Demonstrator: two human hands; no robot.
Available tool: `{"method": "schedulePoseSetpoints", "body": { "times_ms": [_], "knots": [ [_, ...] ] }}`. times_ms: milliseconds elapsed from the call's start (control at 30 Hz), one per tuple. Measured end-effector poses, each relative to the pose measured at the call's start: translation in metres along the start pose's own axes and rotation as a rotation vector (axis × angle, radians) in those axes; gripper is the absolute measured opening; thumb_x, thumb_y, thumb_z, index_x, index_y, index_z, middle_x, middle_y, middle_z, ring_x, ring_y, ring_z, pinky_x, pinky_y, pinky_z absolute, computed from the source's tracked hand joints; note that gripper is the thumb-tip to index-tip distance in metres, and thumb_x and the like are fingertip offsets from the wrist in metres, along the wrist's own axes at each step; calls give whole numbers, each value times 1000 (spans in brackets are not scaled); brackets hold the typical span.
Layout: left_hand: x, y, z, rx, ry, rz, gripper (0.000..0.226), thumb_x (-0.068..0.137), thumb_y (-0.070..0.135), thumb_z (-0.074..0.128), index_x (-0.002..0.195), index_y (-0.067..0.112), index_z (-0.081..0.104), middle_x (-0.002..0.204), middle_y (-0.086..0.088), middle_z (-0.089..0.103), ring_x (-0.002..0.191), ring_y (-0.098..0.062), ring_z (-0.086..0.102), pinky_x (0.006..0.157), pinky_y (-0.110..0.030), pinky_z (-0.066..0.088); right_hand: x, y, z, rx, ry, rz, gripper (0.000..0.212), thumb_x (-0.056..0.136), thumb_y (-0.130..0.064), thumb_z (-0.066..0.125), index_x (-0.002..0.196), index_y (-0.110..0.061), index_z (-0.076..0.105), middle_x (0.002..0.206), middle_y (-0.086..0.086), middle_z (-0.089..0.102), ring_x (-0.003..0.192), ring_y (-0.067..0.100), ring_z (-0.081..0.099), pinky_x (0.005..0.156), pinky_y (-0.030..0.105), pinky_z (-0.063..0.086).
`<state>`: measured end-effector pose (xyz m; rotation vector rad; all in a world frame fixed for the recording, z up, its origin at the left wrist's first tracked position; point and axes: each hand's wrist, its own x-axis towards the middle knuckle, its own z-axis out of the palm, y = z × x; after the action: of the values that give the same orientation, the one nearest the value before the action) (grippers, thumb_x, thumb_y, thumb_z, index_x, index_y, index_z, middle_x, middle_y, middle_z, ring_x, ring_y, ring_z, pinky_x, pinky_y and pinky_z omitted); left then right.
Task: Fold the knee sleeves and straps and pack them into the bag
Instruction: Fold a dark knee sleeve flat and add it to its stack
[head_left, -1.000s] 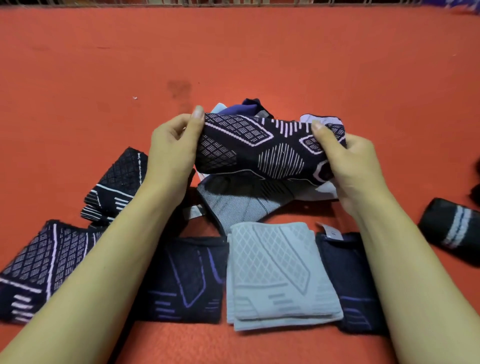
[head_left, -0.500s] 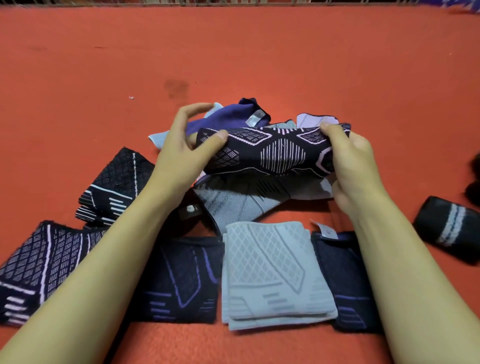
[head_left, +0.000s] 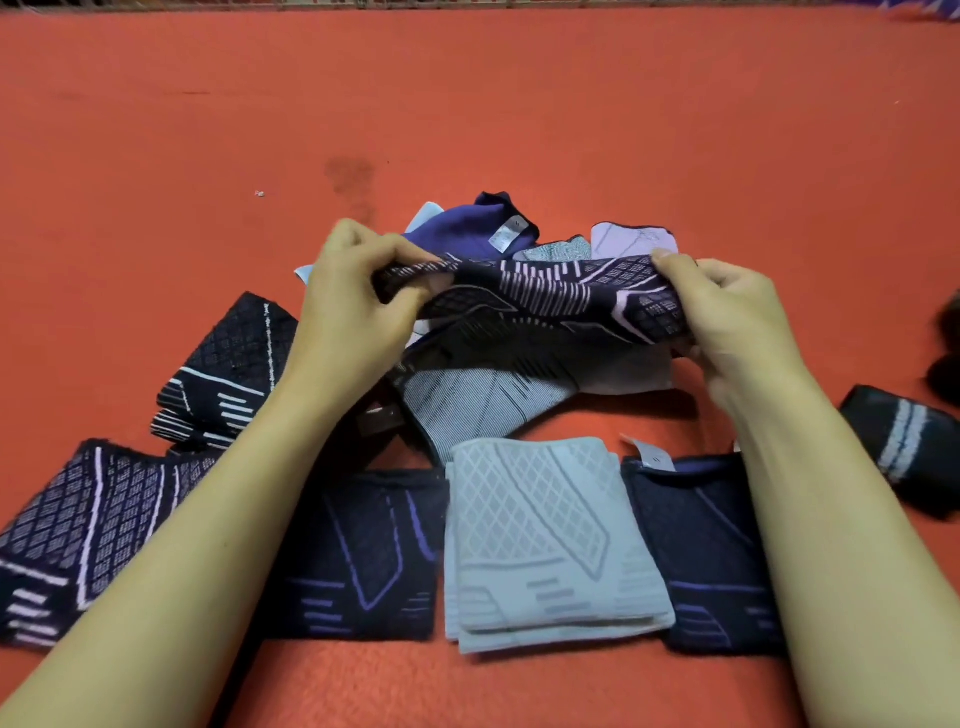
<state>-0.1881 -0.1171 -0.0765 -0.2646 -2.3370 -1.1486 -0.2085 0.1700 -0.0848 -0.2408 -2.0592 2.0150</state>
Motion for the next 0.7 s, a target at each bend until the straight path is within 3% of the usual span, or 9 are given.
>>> {"method": "schedulePoseSetpoints", "body": {
  "times_ms": [67, 133, 200, 267, 333, 433, 567, 600, 700],
  "knots": [
    [0, 1, -2, 9, 45, 5, 8, 89, 29, 80, 90, 30, 72, 113, -2, 48, 109, -6, 52, 96, -14, 39, 2, 0, -3, 19, 2, 18, 24, 82, -39, 75, 70, -19, 72, 69, -3, 64, 61, 14, 54, 57, 28, 40],
    [0, 2, -1, -12, 37, 25, 11, 91, 27, 78, 88, 23, 69, 115, 3, 57, 110, 0, 57, 97, -15, 41, 2, -3, -1, 66, 38, 22, 29, 73, -42, 76, 93, -22, 69, 87, 0, 70, 68, 14, 62, 64, 31, 46],
    [0, 5, 0, -92, 10, -24, 14, 94, 23, 75, 85, 18, 65, 91, 10, 67, 82, 3, 60, 78, -18, 46, -1, -5, 2, 94, 52, -6, 41, 79, -40, 78, 112, -28, 57, 90, -4, 71, 69, 9, 64, 63, 28, 50],
    [0, 6, 1, -168, 23, -84, 20, 95, 26, 74, 84, 15, 63, 72, 8, 61, 64, -3, 52, 63, -23, 42, -5, -7, 5, 95, -6, -85, 33, 93, -35, 74, 119, -27, 55, 82, -11, 70, 67, 5, 64, 61, 23, 50],
    [0, 8, 1, -233, 74, -119, 21, 95, 31, 75, 85, 16, 64, 72, 6, 62, 65, -6, 53, 61, -26, 43, -9, -9, 6, 55, -43, -146, 34, 90, -49, 75, 114, -28, 64, 88, -13, 71, 79, 4, 68, 71, 27, 55],
    [2, 8, -4, -397, 142, -179, 17, 93, 37, 78, 89, 24, 67, 82, 8, 69, 77, -6, 63, 74, -27, 52, -12, -11, 5, -127, -115, -235, 48, 73, -78, 71, 100, -38, 71, 112, -10, 68, 106, 11, 69, 93, 30, 55],
    [2, 12, -12, -472, 34, -101, 13, 95, 34, 77, 91, 26, 67, 88, 5, 69, 84, -13, 64, 79, -36, 53, -19, -10, 9, -546, -134, -410, 41, 71, -74, 66, 83, -36, 62, 123, -10, 46, 127, 17, 47, 107, 16, 36],
    [1, 13, -14, -487, 3, -85, 11, 95, 32, 76, 91, 28, 67, 87, 6, 69, 83, -13, 64, 78, -35, 53, -23, -12, 12, -584, -153, -458, 42, 73, -72, 67, 86, -33, 60, 123, -14, 48, 128, 16, 44, 110, 19, 34],
    [-2, 21, -17, -578, -86, -101, 8, 95, 32, 74, 91, 28, 69, 84, 8, 69, 80, -13, 64, 74, -32, 54, -37, -18, 18, -624, -231, -545, 50, 74, -72, 68, 104, -35, 57, 113, -36, 59, 117, 7, 53, 109, 48, 42]
  ]
}}
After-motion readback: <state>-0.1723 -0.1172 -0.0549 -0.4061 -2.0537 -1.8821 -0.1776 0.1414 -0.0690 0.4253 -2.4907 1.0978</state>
